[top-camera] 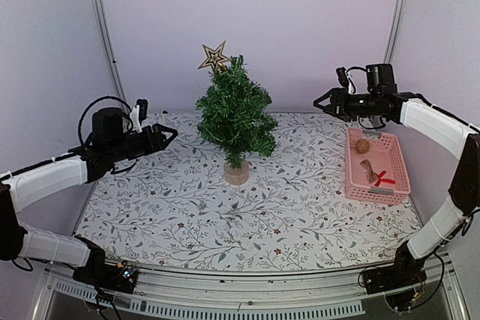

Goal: Decorate the small christmas tree

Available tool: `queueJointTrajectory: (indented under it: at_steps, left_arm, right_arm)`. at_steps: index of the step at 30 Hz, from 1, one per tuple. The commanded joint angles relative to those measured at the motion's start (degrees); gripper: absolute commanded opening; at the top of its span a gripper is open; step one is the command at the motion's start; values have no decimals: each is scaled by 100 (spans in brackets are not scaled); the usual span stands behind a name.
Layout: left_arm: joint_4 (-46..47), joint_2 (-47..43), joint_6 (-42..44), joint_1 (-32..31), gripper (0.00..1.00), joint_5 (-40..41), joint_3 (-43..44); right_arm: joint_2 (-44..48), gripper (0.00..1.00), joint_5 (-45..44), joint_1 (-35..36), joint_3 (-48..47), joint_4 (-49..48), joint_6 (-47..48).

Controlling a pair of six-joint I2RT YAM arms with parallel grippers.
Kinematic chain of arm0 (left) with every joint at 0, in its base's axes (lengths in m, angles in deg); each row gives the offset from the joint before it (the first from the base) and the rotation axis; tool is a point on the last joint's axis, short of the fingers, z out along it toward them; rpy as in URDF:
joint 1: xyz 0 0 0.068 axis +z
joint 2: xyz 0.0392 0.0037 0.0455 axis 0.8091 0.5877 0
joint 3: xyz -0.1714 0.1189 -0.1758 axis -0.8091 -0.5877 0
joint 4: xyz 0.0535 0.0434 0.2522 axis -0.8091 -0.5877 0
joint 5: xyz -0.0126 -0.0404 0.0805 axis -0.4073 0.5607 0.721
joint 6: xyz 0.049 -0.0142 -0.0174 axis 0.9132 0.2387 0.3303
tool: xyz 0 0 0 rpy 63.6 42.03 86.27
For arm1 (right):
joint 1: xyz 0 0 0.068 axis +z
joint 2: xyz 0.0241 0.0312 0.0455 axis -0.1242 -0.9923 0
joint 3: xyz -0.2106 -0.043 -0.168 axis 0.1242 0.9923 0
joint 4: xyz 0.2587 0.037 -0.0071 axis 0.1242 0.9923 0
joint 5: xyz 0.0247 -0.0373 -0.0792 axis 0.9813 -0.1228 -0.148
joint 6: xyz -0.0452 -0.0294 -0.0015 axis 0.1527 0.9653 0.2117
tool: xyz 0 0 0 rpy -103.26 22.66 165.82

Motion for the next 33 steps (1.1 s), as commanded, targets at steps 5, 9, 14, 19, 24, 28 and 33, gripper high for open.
queueJointTrajectory:
  at_steps: [5,9,14,19,24,28,33]
  left_arm:
    - [850,493,-743,-199,57,24,-694]
    - [1136,880,-908,-482,55,75,-738]
    - [1605,1440,-1102,-737,53,73,-685]
    - [2115,2117,-1276,-857,50,-71,-471]
    - [2439,2814,-1344,-987,46,-226,-59]
    - [2607,3258,-1430,-1052,44,-326,226]
    - [2713,3700,-1458,-1092,42,-451,514]
  right_arm:
    - [-1212,50,-245,521,-77,-330,-540]
    - [-1579,46,-155,658,111,-794,-811]
    - [-2018,43,85,804,208,-1387,-1197]
    - [-2410,42,231,1036,127,-1669,-1369]
    - [-2897,39,377,1286,-31,-2228,-1660]
    - [-3255,37,469,1477,-237,-2404,-1817]
    - [-3675,35,658,1634,-419,-2792,-2117]
